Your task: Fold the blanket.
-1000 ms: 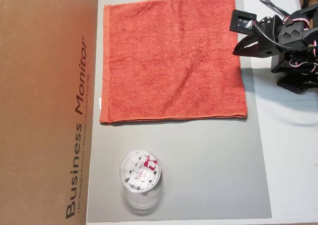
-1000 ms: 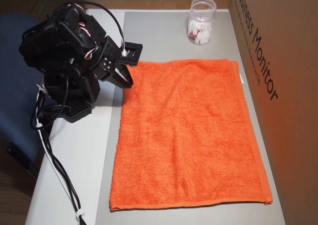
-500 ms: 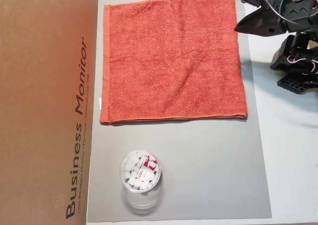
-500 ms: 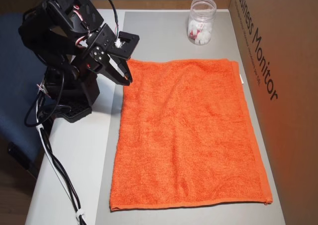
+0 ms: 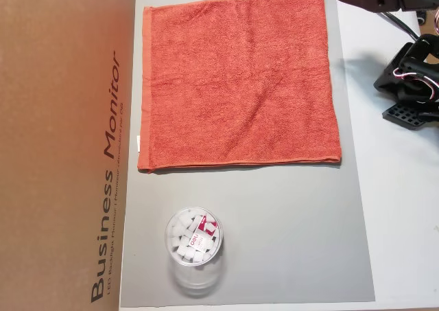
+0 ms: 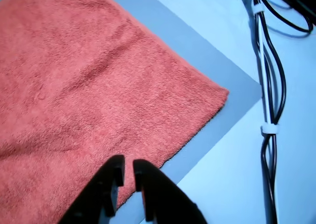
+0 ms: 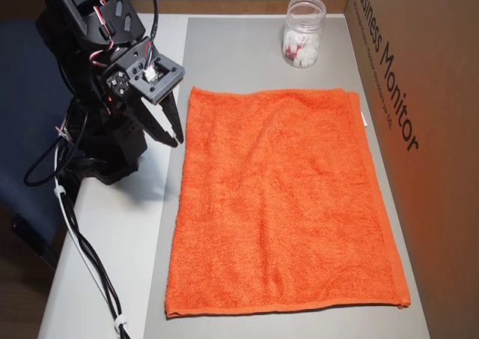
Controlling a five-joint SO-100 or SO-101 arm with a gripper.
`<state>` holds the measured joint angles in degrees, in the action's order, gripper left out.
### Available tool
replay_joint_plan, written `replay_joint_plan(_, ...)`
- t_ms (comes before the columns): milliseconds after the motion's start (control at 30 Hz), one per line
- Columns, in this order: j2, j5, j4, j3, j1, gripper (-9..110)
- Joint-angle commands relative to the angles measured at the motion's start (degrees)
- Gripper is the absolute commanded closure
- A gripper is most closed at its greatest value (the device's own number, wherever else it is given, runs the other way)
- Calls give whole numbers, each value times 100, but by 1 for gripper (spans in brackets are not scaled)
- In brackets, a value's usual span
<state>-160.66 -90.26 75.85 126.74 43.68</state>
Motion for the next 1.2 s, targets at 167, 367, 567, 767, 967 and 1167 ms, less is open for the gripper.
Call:
replay_joint_plan(167, 422, -9, 18, -431, 949, 102)
replay_joint_plan(367, 765, -9, -26, -501, 1477, 101)
replay_joint_plan(567, 1178, -53, 9, -668, 1846, 101)
replay_joint_plan(767, 1758, -659, -53, -1002, 1925, 101)
replay_joint_plan(967, 2294, -1169, 0, -1397, 1925, 101)
replay_joint_plan(1167, 2865, -1459, -62, -1626, 2145, 101)
